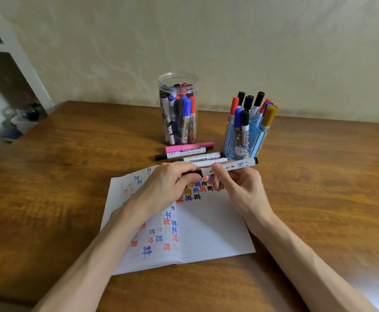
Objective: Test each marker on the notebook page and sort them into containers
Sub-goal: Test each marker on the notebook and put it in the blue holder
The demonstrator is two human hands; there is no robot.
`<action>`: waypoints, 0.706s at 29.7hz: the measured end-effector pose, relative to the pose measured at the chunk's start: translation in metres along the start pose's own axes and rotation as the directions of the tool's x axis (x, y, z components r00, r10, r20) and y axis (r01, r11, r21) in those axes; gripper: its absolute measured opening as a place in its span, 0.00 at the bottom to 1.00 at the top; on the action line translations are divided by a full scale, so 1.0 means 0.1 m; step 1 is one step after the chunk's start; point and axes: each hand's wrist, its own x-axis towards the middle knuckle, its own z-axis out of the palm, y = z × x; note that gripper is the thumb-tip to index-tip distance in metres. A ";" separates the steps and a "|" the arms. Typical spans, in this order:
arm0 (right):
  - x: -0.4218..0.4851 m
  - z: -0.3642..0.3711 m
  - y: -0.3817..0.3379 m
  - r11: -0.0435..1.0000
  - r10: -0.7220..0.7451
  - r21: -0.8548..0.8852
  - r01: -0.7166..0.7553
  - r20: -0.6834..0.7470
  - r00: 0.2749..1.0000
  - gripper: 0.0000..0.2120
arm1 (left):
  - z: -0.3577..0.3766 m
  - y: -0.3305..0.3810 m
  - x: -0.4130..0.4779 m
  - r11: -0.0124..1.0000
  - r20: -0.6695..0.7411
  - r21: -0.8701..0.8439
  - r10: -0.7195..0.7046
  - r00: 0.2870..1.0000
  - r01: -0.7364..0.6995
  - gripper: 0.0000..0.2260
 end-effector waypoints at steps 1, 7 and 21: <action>0.00 0.00 -0.01 1.000 -0.006 -0.006 0.006 0.007 1.000 0.14 | 0.00 0.00 -0.01 1.000 0.014 -0.004 -0.009 1.000 0.009 0.10; 0.05 -0.35 -0.03 0.998 0.059 -0.005 -0.062 -0.238 0.969 0.12 | -0.34 -0.27 -0.14 0.983 -0.005 -0.110 -0.148 0.989 0.146 0.10; 0.00 0.00 0.04 0.979 0.179 -0.088 -0.184 -0.067 0.982 0.06 | -0.17 -0.21 -0.14 0.994 -0.042 0.059 -0.084 0.996 0.087 0.12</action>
